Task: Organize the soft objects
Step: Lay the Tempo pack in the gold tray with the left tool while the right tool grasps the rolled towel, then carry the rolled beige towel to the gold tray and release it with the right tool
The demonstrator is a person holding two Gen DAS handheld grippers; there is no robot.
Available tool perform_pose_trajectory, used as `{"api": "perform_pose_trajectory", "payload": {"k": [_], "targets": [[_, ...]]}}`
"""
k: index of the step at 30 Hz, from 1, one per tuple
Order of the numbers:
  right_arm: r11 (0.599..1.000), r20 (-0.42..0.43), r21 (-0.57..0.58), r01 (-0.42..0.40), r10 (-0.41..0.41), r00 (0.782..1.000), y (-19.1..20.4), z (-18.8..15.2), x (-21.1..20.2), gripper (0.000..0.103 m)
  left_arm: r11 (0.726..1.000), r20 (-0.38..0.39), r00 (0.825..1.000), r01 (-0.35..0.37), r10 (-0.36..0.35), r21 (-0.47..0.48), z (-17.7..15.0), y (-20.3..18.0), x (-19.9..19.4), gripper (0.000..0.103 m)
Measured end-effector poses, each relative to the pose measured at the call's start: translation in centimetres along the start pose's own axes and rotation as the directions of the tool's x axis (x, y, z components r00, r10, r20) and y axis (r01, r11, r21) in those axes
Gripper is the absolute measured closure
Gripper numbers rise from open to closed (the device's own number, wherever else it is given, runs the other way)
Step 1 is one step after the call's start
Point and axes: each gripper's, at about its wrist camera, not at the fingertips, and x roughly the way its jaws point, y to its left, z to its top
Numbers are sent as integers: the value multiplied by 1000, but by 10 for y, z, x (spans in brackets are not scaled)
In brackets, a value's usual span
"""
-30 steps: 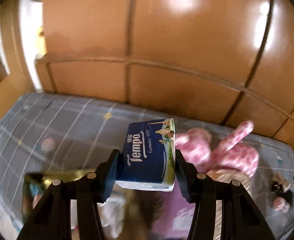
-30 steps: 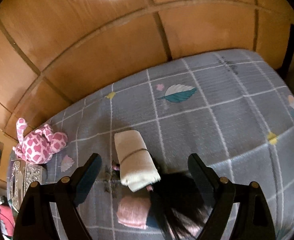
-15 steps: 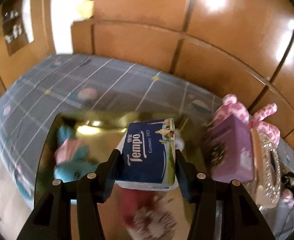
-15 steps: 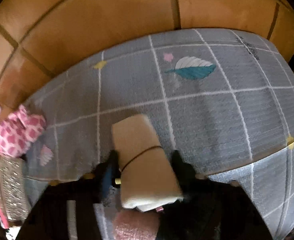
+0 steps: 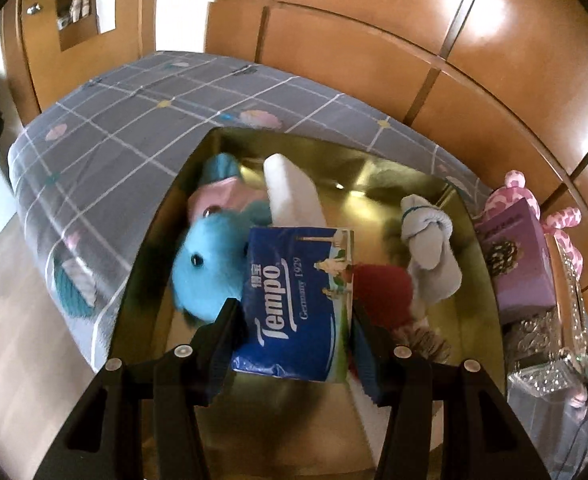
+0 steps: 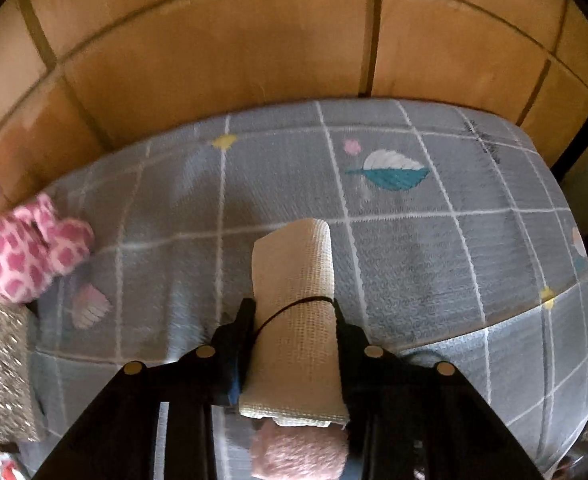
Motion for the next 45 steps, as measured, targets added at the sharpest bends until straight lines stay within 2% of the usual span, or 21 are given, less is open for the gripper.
{"api": "perform_pose_trajectory", "payload": {"k": [4, 8, 12, 16, 26, 35, 41, 45], "targets": [[995, 57, 69, -74, 70, 996, 6, 3, -15, 70, 1000, -5, 1000, 29, -29, 10, -9, 4, -6, 49], [990, 77, 69, -123, 118, 990, 25, 2, -25, 70, 999, -22, 999, 36, -36, 32, -24, 4, -8, 46], [986, 86, 44, -163, 159, 984, 52, -2, -34, 70, 998, -1, 1000, 10, -10, 58, -36, 3, -14, 28], [970, 97, 22, -242, 239, 966, 84, -6, -43, 70, 997, 41, 999, -17, 14, 79, -41, 1, -25, 21], [940, 114, -61, -336, 341, 933, 176, -2, -63, 70, 996, 131, 991, -44, 34, 75, -41, -6, -54, 19], [902, 102, -158, -401, 419, 902, 269, -1, -74, 70, 993, 189, 981, -52, 32, 102, -44, -15, -72, 12], [849, 78, -265, -456, 491, 868, 337, -13, -83, 70, 994, 193, 981, -47, 27, 95, -44, -14, -74, 12], [775, 26, -363, -517, 563, 826, 380, -34, -92, 70, 995, 204, 978, -59, 41, 79, -44, -10, -77, 12]]}}
